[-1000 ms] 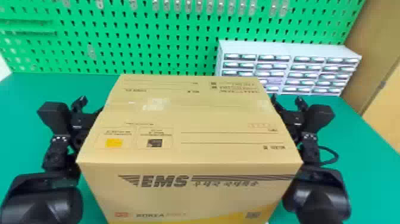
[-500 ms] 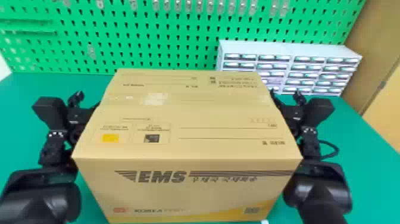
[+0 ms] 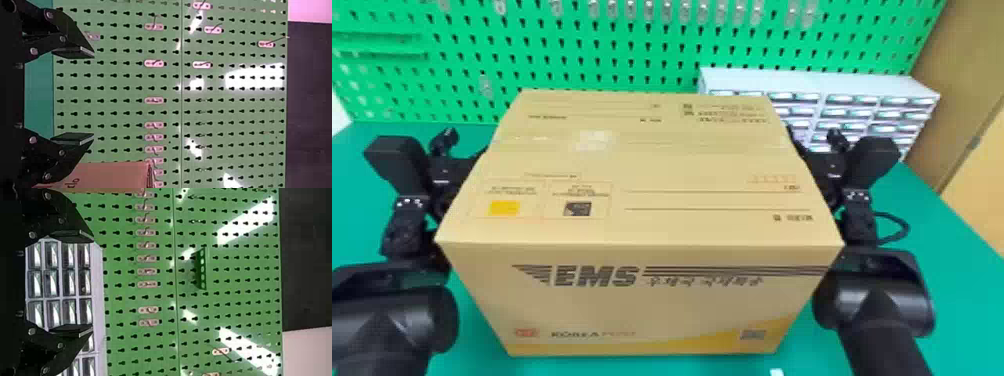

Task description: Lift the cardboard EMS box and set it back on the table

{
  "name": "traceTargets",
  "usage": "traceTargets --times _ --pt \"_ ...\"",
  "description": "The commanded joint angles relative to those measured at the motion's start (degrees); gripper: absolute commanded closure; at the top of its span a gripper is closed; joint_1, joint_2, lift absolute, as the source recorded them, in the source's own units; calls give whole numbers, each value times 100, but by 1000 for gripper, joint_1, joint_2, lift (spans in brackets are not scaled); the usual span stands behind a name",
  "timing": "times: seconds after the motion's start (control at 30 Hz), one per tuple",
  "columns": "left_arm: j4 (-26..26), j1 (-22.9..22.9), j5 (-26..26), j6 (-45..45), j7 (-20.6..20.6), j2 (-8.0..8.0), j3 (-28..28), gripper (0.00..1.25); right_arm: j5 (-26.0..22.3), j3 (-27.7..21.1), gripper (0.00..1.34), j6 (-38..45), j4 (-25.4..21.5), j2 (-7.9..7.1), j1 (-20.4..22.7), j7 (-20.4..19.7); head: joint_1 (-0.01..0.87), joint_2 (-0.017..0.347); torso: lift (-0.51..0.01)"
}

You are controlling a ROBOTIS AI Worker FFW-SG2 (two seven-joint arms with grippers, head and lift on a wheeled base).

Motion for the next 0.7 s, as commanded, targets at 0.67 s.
traceTargets --times 0.67 --pt "-92 -16 0 26 10 9 50 504 153 -72 460 23 -92 85 1 18 678 -15 -95"
